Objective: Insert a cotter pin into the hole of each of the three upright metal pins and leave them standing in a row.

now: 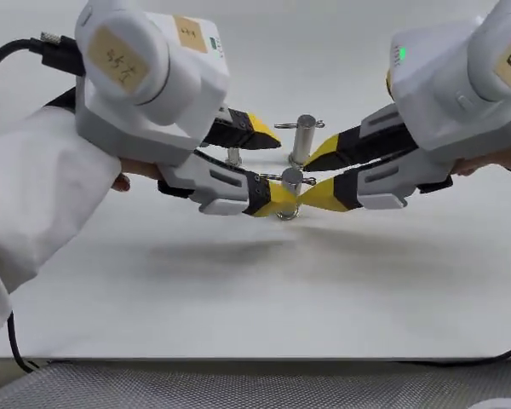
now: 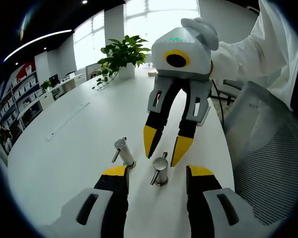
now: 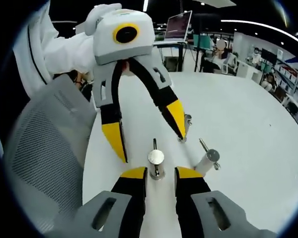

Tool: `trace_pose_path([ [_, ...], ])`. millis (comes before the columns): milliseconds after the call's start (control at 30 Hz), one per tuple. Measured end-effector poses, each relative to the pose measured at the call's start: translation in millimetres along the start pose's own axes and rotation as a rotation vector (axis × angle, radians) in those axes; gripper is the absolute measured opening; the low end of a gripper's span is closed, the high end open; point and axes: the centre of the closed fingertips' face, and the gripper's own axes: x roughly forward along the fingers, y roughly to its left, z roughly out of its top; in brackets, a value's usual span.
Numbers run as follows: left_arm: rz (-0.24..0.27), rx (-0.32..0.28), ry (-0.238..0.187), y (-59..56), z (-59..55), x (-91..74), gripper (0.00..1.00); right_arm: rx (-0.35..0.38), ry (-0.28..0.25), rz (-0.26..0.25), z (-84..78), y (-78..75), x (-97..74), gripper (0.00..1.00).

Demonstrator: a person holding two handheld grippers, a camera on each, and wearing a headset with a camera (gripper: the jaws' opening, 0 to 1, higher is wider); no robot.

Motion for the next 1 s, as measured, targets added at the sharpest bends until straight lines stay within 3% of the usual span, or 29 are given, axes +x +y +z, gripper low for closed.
trace_pose_path([
  [100, -0.015, -0.051, -0.013, -7.8, -7.3, -8.0, 0.52, 0.055, -0.052, -0.003, 6.5, 2.5, 0.5, 0.16],
  [167, -0.014, -0.136, -0.057, -12.3, -8.8, -12.5, 0.58, 0.108, -0.065, 0.004, 7.3, 5.2, 3.6, 0.14],
  [233, -0.023, -0.171, -0.066, -17.9, -15.7, -17.4, 0.64, 0.111, -0.064, 0.01, 5.2, 7.7, 8.0, 0.12],
  [433, -0.013, -0.201, -0.026, -28.3, -37.2, -25.3, 0.7, 0.111, -0.055, 0.008, 5.1, 9.1, 16.3, 0.12],
  [500, 0.01, -0.236, -0.038, -28.7, -40.3, -27.5, 0.71, 0.109, -0.051, 0.005, 5.1, 8.1, 18.7, 0.11],
  [667, 0.051, -0.293, -0.071, -27.7, -41.8, -31.9, 0.72, 0.11, -0.057, 0.002, 4.8, 7.3, 20.2, 0.1],
  [767, 0.071, -0.293, -0.076, -28.7, -41.6, -34.5, 0.72, 0.093, -0.058, 0.003, 4.7, 7.0, 19.5, 0.09],
  [900, 0.082, -0.307, -0.099, -30.6, -39.2, -37.3, 0.81, 0.065, -0.055, -0.007, 5.3, 5.1, 18.6, 0.08],
  [1000, 0.079, -0.298, -0.089, -33.9, -40.8, -40.2, 0.85, 0.055, -0.051, -0.001, 4.0, 3.9, 16.9, 0.08],
])
